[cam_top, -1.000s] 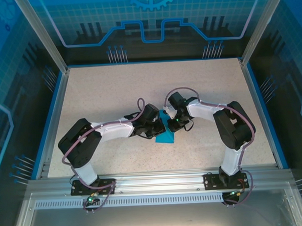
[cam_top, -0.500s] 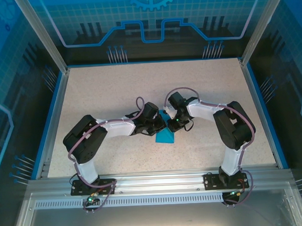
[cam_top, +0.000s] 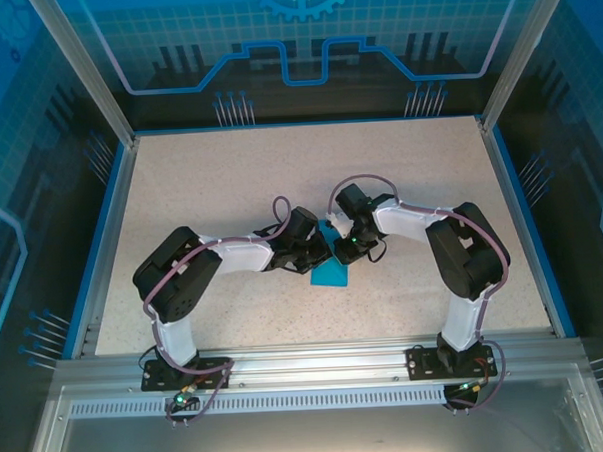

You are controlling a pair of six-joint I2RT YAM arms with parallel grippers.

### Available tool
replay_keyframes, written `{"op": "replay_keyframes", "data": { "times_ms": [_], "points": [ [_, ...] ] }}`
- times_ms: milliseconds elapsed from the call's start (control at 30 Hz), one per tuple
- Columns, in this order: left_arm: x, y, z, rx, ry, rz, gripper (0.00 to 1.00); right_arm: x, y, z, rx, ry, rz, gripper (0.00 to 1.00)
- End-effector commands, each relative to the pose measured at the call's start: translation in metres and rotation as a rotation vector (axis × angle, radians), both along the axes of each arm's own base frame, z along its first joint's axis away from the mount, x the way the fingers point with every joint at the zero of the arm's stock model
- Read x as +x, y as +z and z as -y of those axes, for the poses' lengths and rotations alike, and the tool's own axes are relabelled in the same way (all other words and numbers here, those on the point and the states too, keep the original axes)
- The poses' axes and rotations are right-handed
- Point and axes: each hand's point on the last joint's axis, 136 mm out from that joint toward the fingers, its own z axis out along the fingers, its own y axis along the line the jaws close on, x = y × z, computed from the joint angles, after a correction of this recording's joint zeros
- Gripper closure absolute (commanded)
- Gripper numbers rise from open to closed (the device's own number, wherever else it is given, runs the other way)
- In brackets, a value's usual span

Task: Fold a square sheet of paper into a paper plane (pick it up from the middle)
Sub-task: Fold the triangle a second time at the center of the table.

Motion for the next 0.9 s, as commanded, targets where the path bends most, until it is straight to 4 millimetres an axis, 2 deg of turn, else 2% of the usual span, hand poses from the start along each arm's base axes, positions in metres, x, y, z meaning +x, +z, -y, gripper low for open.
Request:
{"op": "replay_keyframes", "data": {
  "times_ms": [0,333,500,567,667,767,867],
  "points": [
    [-0.001,-0.019,-0.01,0.048,0.021,-0.025,0.98,0.002,0.006,-0.011,0.034,0.004,-0.007,0.84],
    [-0.005,-0.029,-0.013,0.065,0.027,-0.043,0.99,0.005,0.006,-0.005,-0.001,-0.013,0.002,0.82],
    [-0.004,-0.028,-0.013,0.062,0.029,-0.04,0.99,0.008,0.026,0.001,-0.004,-0.058,0.052,0.74],
    [-0.004,-0.028,-0.013,0.063,0.027,-0.039,0.99,0.007,0.037,0.004,0.014,-0.091,0.075,0.68],
    [-0.004,-0.029,-0.013,0.064,0.028,-0.04,0.99,-0.004,0.054,-0.004,0.119,-0.111,0.076,0.67],
    [-0.004,-0.028,-0.013,0.064,0.026,-0.039,0.99,-0.02,0.064,-0.02,0.255,-0.115,0.041,0.74],
    [-0.004,-0.028,-0.012,0.063,0.024,-0.038,0.99,-0.036,0.065,-0.034,0.336,-0.104,-0.012,0.81]
  ]
}}
